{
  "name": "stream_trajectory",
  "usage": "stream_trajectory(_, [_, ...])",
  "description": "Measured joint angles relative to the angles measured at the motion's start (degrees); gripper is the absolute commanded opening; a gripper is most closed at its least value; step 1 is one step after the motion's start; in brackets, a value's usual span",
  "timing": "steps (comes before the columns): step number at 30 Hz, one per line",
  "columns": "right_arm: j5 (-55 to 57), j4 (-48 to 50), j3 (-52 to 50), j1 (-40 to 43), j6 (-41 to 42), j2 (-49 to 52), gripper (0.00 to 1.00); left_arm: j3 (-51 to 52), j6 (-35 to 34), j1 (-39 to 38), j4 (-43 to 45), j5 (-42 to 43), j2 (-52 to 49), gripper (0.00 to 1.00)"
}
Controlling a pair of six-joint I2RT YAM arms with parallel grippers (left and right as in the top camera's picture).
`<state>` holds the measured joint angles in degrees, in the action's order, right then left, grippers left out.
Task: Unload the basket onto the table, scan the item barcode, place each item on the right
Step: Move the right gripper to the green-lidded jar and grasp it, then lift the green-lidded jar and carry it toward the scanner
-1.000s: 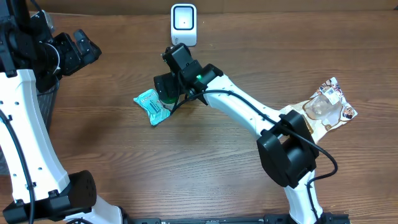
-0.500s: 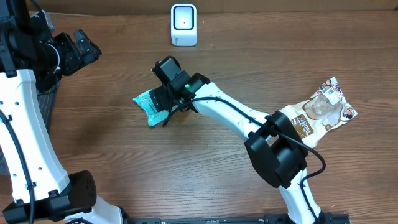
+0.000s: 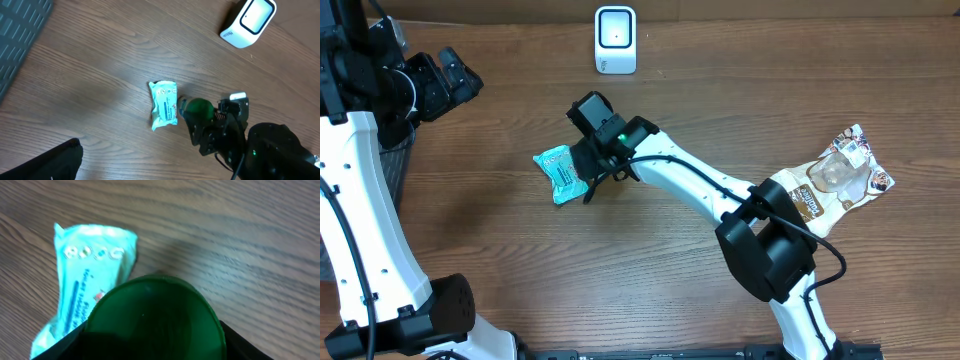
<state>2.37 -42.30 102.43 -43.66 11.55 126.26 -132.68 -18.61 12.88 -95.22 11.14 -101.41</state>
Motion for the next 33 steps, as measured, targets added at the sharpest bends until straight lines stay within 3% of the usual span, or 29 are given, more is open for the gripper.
stream_trajectory(7, [1.16,-11.82,0.0,1.09,-9.81,-3.52,0.61,0.0,0.0,0.0,0.0,0.02,0.0,1.0])
stream_trajectory(12, [1.46,-22.27,0.35,1.29,-27.74,-8.9,0.64,0.0,0.0,0.0,0.0,0.0,0.0,0.99])
stream_trajectory(17, [-3.15,-23.96,0.07,1.97,-42.8,-9.31,0.73,0.0,0.0,0.0,0.0,0.0,0.0,1.0])
stream_trajectory(21, [-12.66,-23.39,-0.02,3.26,-54.73,-9.31,0.73,0.0,0.0,0.0,0.0,0.0,0.0,1.0])
stream_trajectory(27, [-19.26,-22.14,-0.02,3.89,-61.37,-9.31,0.75,0.0,0.0,0.0,0.0,0.0,0.0,1.0])
stream_trajectory(28, [-19.74,-22.12,-0.02,3.91,-61.75,-9.31,0.87,0.0,0.0,0.0,0.0,0.0,0.0,1.0])
stream_trajectory(30, [-20.46,-21.77,-0.02,3.91,-61.22,-9.31,1.0,0.0,0.0,0.0,0.0,0.0,0.0,0.99])
stream_trajectory(33, [-19.93,-19.15,-0.07,3.91,-56.22,-9.31,1.0,0.0,0.0,0.0,0.02,0.0,0.0,0.99])
